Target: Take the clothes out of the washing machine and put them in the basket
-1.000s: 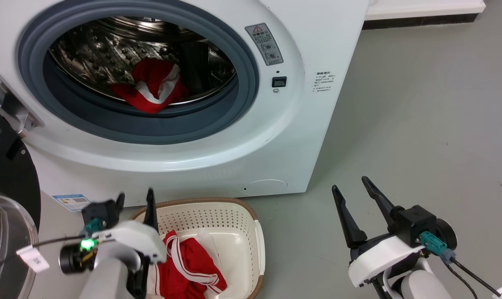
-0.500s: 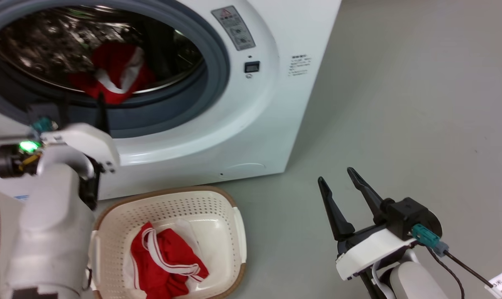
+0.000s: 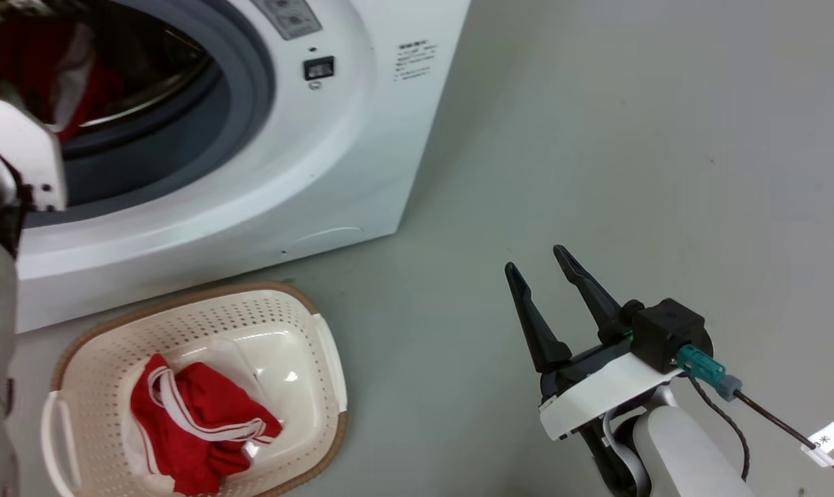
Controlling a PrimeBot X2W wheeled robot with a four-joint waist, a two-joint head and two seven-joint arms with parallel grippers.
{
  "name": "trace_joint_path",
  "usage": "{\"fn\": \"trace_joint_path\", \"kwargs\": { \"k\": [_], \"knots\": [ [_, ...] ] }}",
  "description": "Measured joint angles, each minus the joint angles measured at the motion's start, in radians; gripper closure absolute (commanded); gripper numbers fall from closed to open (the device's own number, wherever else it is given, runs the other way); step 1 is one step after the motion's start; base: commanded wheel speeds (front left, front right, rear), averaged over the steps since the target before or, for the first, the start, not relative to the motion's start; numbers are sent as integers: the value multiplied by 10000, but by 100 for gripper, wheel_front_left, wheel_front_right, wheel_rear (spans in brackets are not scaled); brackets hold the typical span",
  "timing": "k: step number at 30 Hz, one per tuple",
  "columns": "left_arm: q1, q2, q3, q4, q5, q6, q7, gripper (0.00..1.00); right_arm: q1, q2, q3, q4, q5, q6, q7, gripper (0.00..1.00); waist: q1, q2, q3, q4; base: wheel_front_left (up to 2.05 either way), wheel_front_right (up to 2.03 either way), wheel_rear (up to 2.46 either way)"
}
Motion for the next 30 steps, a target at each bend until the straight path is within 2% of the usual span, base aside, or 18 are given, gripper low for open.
{"fn": "trace_joint_path", "kwargs": {
  "k": [8,14,15,16,17,18,19,22,25,27,30],
  "knots": [
    [-816,871,-859,869,750,-207,1570,0,-76,2,230,-249,326,0,-6,0,1,0,708,-637,0,0,0],
    [-1244,949,-1055,1227,790,-267,3049,0,-235,0,320,-370,460,0,-6,0,0,0,1072,-870,0,0,0],
    [-1363,955,-1047,1250,744,-268,3333,4,-237,2,334,-370,477,0,-6,0,0,0,1096,-887,0,0,0],
    [-1453,947,-1041,1281,717,-268,3595,53,-238,2,341,-370,483,0,-6,0,0,0,1115,-898,0,0,0],
    [-1497,930,-1030,1289,675,-268,3858,67,-244,0,343,-370,485,2,-6,0,0,0,1124,-903,0,0,0],
    [-1542,903,-1026,1294,637,-268,4073,95,-259,2,355,-372,487,0,-6,0,0,0,1125,-904,0,0,0],
    [-1576,869,-1026,1310,627,-267,4280,100,-269,0,362,-374,495,2,-6,0,0,0,1122,-904,0,0,0],
    [-1633,813,-1012,1350,512,-219,4798,100,-271,0,405,-370,506,0,-6,0,0,0,1090,-906,0,0,0],
    [-1631,817,-1032,1323,472,-159,4755,100,-277,2,418,-349,510,0,-6,0,0,0,1037,-904,0,0,0],
    [-1472,826,-1030,1124,430,-12,4194,100,-278,2,399,-316,506,2,-6,0,0,0,973,-893,0,0,0],
    [-1245,815,-1049,514,395,257,2694,100,-276,4,313,-242,460,0,-6,0,1,0,822,-840,0,0,0]
  ]
}}
